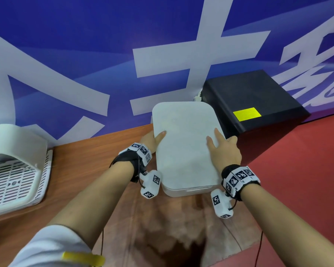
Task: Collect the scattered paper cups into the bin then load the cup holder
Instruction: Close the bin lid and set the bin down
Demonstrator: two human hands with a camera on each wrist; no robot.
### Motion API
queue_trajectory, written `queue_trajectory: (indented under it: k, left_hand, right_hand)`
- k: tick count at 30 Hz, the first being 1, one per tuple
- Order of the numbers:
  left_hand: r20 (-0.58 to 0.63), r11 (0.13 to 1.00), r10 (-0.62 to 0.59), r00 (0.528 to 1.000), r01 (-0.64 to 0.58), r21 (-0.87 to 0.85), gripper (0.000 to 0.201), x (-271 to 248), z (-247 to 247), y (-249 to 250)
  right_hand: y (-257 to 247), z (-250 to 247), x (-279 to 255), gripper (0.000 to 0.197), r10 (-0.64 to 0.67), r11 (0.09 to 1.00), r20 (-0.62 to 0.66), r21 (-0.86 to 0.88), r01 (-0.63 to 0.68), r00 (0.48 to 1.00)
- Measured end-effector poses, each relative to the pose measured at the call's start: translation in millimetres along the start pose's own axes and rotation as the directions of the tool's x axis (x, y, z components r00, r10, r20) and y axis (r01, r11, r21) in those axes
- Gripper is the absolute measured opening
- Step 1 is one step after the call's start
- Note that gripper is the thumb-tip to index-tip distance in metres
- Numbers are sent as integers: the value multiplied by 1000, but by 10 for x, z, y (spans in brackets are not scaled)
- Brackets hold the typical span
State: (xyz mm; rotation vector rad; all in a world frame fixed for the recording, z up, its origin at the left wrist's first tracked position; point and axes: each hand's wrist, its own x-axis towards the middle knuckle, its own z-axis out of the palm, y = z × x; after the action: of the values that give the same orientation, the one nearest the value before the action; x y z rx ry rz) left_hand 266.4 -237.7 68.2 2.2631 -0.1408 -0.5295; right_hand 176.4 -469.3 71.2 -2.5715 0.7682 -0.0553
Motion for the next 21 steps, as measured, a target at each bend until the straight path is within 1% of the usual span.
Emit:
queue_trajectory:
  k: [5,8,14,15,17,18,19,20,21]
  left_hand:
    - [87,994,48,995,-39,-101,54,-29,-3,12]
    - [126,988,91,988,-74,-136,54,-60,17,52]
    - [160,991,68,985,-48,-125,53,-82,19,74]
    - [155,993,56,986,-38,-116,58,-89,22,61]
    - [120,996,25,993,-15,-84,82,-63,71,-28]
    - [98,997,-12,995,20,-75,94,-10,119,-120]
    - [78,996,-35,996,40,-74,102,33,159,-183]
    - [76,996,-41,996,47,-78,103,51,183,-212]
    - [75,996,-34,997,40,-85,94,26,176,-180]
  right_hand:
    - [84,-29,-11,54,-10,999,48,33,8,999]
    - [167,-78,-19,55,-14,1000,72,6,13,997]
    - [239,-91,-6,57,-61,997,105,52,55,993]
    - [235,-81,-17,58,-67,996,97,57,61,993]
    - [221,-62,-40,58,-80,996,69,45,77,994]
    - [213,-48,-53,58,-81,996,56,34,79,995]
    - [205,-42,-67,57,-79,997,45,20,78,996]
    - [193,-39,-79,57,-78,997,34,4,78,996]
    - [180,-35,-85,56,-81,997,26,-11,81,996]
